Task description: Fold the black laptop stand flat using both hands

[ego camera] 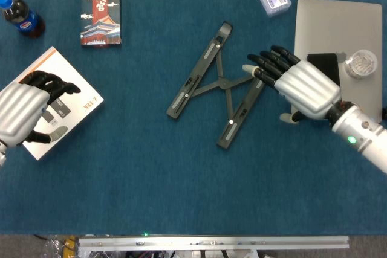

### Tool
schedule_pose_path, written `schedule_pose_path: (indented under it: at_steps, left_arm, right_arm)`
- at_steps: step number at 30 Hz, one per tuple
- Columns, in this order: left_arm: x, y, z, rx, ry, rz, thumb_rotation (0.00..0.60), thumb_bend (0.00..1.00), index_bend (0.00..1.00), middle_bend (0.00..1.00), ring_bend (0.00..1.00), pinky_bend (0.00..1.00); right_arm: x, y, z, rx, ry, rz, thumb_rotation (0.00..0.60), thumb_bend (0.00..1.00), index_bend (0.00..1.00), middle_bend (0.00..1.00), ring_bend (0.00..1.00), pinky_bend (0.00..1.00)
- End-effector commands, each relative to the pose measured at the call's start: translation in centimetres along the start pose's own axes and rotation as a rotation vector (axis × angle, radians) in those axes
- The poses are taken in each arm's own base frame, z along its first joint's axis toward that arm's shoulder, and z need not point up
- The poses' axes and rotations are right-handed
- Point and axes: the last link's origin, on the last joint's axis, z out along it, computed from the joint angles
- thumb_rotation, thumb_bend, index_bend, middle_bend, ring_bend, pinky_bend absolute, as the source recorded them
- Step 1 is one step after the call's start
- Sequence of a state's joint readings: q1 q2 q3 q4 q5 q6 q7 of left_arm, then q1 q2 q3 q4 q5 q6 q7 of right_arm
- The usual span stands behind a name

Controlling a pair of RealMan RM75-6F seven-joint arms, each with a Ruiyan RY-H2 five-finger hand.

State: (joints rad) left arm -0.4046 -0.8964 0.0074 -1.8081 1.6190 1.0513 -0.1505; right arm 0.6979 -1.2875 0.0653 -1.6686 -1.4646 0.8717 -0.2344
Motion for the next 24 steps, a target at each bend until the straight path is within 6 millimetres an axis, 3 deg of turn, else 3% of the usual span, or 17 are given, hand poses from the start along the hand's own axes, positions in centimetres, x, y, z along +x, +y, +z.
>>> schedule_pose_path:
  at_steps: [1,14,24]
  left_arm:
    - [0.0,-0.1,-0.4,0.007,0.004,-0.002,0.6,0.25,0.24,0.31,0.19,0.16]
    - [0.1,-2.0,-3.4,0.081,0.047,-0.037,0.6,0.25,0.24,0.31,0.19,0.16]
    - [0.0,-2.9,-4.3,0.096,0.062,-0.068,0.6,0.25,0.24,0.31,0.19,0.16]
  right_arm:
    - [-0.6,0.5,0.9,-0.015,-0.027,-0.036,0.6,0.0,0.0,0.01,0.0,0.04]
    - [-2.2,0.2,4.2,-0.025,-0.113,-0.097,0.6,0.0,0.0,0.01,0.0,0.04]
    - [-3.9,-0.7,7.1,-0.025,-0.124,-0.225,0.6,0.0,0.0,0.01,0.0,0.04]
